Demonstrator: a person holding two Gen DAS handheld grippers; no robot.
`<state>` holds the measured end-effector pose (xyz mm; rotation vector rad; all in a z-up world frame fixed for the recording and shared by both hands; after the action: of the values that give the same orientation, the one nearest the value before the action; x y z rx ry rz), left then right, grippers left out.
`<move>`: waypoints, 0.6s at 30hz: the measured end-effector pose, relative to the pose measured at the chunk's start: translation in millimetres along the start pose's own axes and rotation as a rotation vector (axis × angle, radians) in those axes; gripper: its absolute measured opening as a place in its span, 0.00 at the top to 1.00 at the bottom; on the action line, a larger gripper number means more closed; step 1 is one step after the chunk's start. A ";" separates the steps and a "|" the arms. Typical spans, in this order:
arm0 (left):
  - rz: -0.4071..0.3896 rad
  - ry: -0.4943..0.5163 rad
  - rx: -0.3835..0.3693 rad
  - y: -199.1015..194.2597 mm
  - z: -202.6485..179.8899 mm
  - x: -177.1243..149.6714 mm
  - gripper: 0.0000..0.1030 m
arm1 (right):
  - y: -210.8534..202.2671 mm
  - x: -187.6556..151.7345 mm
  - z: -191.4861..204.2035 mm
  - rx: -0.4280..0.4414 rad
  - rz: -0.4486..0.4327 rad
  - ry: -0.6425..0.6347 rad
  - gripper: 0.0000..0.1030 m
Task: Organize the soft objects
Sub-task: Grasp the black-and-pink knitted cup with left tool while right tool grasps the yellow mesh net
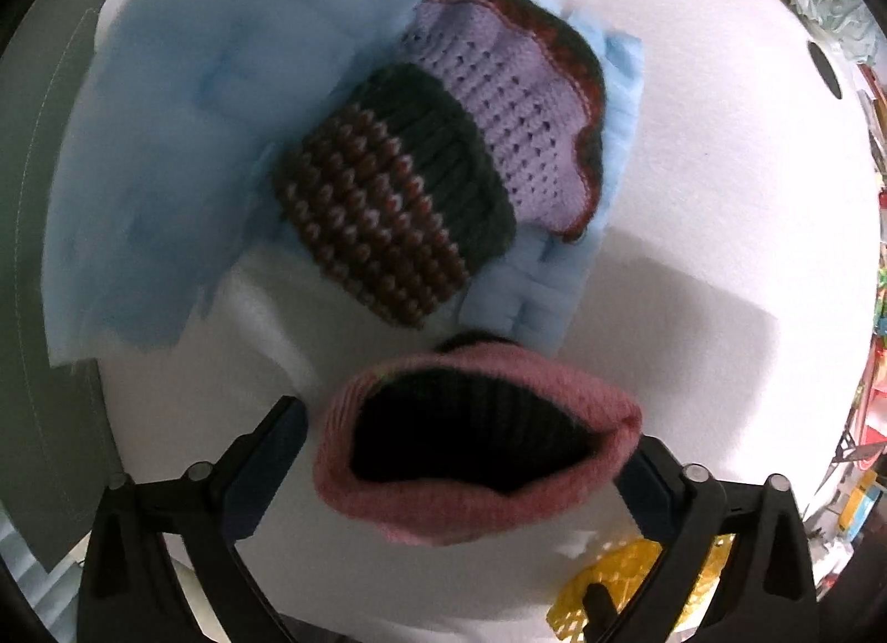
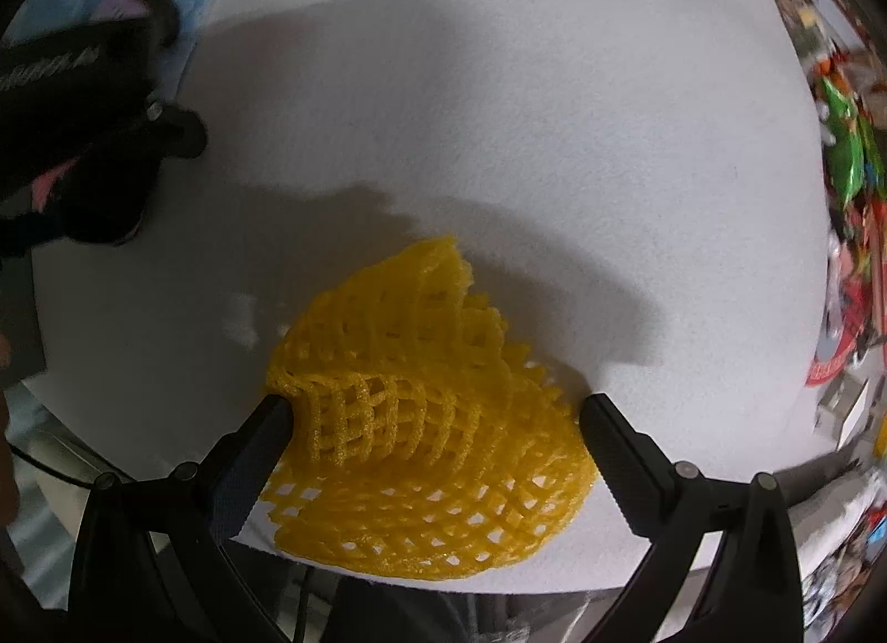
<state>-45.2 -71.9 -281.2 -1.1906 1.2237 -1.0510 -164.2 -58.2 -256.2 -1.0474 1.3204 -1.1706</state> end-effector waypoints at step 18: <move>-0.133 0.382 -0.075 -65.8 -24.4 -25.4 0.63 | -49.9 6.4 -13.1 0.068 -0.078 -0.026 0.71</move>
<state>-69.0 -56.0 -212.3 -1.1746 1.5026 -1.3878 -179.0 -70.5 -208.0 -1.0695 1.2200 -1.2478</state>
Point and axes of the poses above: each gripper's, at about its wrist camera, not at the fingertips, and y roughly the way its jaws point, z to its left, x to its top, the point moved 5 cm from there along y, roughly the way its jaws point, and after that the axes turned 11 degrees about y, right-handed, at the moved point
